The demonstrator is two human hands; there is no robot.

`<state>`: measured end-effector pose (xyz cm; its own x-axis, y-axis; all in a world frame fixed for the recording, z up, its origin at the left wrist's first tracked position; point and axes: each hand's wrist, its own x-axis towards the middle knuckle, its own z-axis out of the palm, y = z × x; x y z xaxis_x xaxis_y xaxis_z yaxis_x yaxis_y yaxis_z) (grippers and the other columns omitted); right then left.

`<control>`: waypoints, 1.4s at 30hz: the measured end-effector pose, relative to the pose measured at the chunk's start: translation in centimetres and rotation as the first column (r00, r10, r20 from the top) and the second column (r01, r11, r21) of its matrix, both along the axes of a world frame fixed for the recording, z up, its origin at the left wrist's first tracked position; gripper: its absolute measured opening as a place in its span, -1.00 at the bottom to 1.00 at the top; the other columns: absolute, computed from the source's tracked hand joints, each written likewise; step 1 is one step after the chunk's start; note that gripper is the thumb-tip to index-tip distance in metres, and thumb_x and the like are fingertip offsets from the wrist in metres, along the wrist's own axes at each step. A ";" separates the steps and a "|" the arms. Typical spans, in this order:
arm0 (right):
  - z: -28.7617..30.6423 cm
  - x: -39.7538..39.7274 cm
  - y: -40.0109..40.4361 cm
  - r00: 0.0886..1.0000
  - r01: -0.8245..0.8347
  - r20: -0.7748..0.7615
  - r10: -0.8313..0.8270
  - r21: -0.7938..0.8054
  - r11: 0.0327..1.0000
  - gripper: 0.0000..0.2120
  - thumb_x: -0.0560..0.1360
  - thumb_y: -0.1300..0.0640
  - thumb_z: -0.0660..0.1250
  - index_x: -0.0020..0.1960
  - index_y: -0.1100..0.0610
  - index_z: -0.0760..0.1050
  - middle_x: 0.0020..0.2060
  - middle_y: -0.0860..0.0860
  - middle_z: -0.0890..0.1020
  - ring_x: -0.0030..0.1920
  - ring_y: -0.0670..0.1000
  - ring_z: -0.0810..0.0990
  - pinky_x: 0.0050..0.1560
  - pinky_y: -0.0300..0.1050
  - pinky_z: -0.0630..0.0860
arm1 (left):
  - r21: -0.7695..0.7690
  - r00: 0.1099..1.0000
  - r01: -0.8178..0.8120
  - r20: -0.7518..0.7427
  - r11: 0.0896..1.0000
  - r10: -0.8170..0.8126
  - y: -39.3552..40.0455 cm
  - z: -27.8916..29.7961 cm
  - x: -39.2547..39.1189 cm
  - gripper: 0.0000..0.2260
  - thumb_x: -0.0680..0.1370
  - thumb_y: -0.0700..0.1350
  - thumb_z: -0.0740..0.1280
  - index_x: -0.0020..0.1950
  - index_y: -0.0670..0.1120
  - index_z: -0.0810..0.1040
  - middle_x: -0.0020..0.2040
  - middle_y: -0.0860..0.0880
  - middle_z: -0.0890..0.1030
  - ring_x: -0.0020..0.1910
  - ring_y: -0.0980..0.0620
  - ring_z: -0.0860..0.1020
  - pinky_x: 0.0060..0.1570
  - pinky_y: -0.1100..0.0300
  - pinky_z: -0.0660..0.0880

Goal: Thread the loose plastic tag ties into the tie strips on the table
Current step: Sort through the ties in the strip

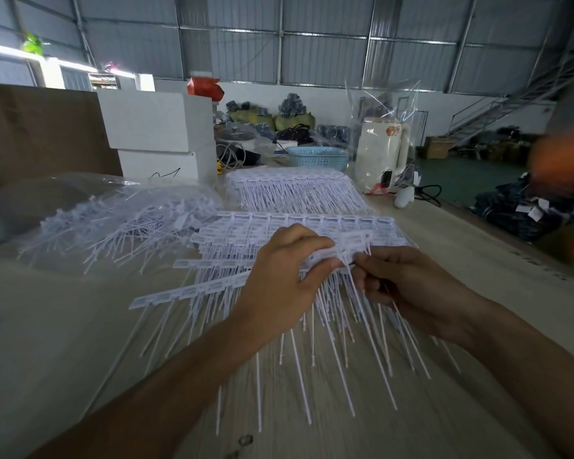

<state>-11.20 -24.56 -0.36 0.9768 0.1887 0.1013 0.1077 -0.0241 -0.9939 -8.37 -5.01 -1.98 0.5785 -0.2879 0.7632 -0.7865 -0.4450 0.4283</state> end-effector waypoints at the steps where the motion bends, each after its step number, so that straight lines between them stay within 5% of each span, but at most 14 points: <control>1: 0.0 -0.1 0.2 0.999 0.035 -0.024 -0.034 0.015 0.999 -0.71 0.60 0.07 0.27 -0.25 0.11 0.60 -0.37 0.08 0.57 -0.44 -0.06 0.34 -0.48 -0.24 0.29 | -0.001 1.000 0.001 -0.002 1.000 -0.001 0.0 -0.1 0.0 -0.78 0.54 -0.09 0.45 0.14 -0.13 0.68 0.00 -0.01 0.61 0.03 0.05 0.55 0.06 0.34 0.39; 5: -0.4 -0.2 0.7 0.995 0.055 -0.080 -0.058 -0.041 0.998 -0.75 0.61 -0.11 0.26 -0.12 -0.01 0.60 -0.48 0.04 0.41 -0.52 -0.06 0.21 -0.50 -0.20 0.13 | -0.005 1.000 0.006 -0.004 1.000 -0.006 -0.3 -0.3 -0.1 -0.78 0.53 -0.10 0.47 0.15 -0.13 0.68 0.01 -0.01 0.61 0.05 0.01 0.55 0.08 0.19 0.43; 11: -0.2 -0.3 1.8 0.972 0.095 -0.221 -0.083 0.042 0.995 -0.43 0.45 -0.30 0.30 -0.20 0.23 0.67 -0.51 -0.03 0.31 -0.53 -0.08 0.20 -0.56 -0.25 0.18 | -0.094 1.000 -0.010 0.022 0.996 0.012 -0.2 0.0 -0.1 -0.79 0.48 -0.12 0.51 0.09 -0.06 0.64 -0.10 0.24 0.52 -0.04 0.17 0.53 -0.01 0.33 0.42; 17: -0.2 -0.8 1.9 0.995 0.016 -0.100 -0.018 -0.024 1.000 -0.65 0.43 -0.12 0.42 -0.15 0.19 0.65 -0.47 -0.08 0.23 -0.47 -0.11 0.16 -0.52 -0.27 0.16 | -0.079 0.998 0.067 -0.001 0.995 -0.067 -0.1 0.3 -0.2 -0.86 0.46 -0.13 0.49 0.00 -0.03 0.62 -0.16 0.11 0.61 -0.17 0.14 0.59 -0.20 0.18 0.51; 23: 0.1 -0.5 1.4 0.980 0.188 -0.071 -0.186 0.030 0.982 -0.69 0.41 -0.10 0.40 -0.23 0.17 0.59 -0.50 -0.06 0.22 -0.51 -0.09 0.17 -0.53 -0.24 0.14 | 0.122 0.989 0.116 -0.104 0.986 -0.104 2.0 0.7 1.2 -0.72 0.56 -0.10 0.43 0.26 0.02 0.57 0.13 0.10 0.67 0.13 0.21 0.59 0.14 0.23 0.51; 26: -0.1 -0.7 1.6 0.978 0.198 -0.075 -0.196 0.030 0.980 -0.70 0.43 -0.07 0.40 -0.21 0.19 0.63 -0.49 -0.05 0.21 -0.50 -0.07 0.16 -0.47 -0.18 0.07 | 0.211 0.996 0.025 -0.086 0.977 -0.007 1.8 0.3 1.2 -0.69 0.53 0.00 0.45 0.27 0.04 0.58 0.11 0.06 0.66 0.08 0.07 0.59 0.10 0.03 0.53; 31: -0.7 -1.1 2.5 0.963 0.247 0.124 -0.238 -0.069 0.966 -0.67 0.59 0.02 0.31 -0.12 0.26 0.68 -0.56 -0.09 0.21 -0.54 -0.10 0.14 -0.51 -0.24 0.13 | 0.275 0.999 -0.010 0.041 0.961 -0.001 1.7 0.1 1.3 -0.75 0.61 -0.14 0.34 0.28 -0.12 0.59 0.11 -0.08 0.66 0.08 -0.09 0.59 0.05 -0.07 0.53; 37: -0.5 -1.1 2.3 0.878 0.352 0.414 -0.240 -0.220 0.910 -0.75 0.61 0.17 0.32 -0.15 0.22 0.69 -0.59 -0.16 0.38 -0.56 -0.18 0.30 -0.42 -0.37 0.22 | 0.272 0.997 0.068 0.027 0.960 -0.078 1.5 0.1 1.6 -0.81 0.65 -0.21 0.27 0.10 -0.20 0.67 0.00 -0.09 0.70 -0.01 -0.05 0.62 -0.01 0.01 0.52; 42: 0.0 -0.8 1.2 0.858 0.334 0.499 -0.120 -0.365 0.869 -0.70 0.63 0.11 0.27 -0.23 0.14 0.63 -0.55 -0.15 0.33 -0.52 -0.16 0.26 -0.43 -0.36 0.17 | 0.111 0.990 0.143 0.005 0.984 -0.144 1.6 0.4 1.7 -0.86 0.60 -0.18 0.34 0.04 -0.14 0.70 -0.05 0.02 0.71 -0.07 0.16 0.62 -0.07 0.38 0.49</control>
<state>-11.97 -23.38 -0.41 0.8616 0.0954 0.4986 0.4722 -0.5111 -0.7182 -6.63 -3.43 -1.63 0.5154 -0.4498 0.7294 -0.8508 -0.3707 0.3726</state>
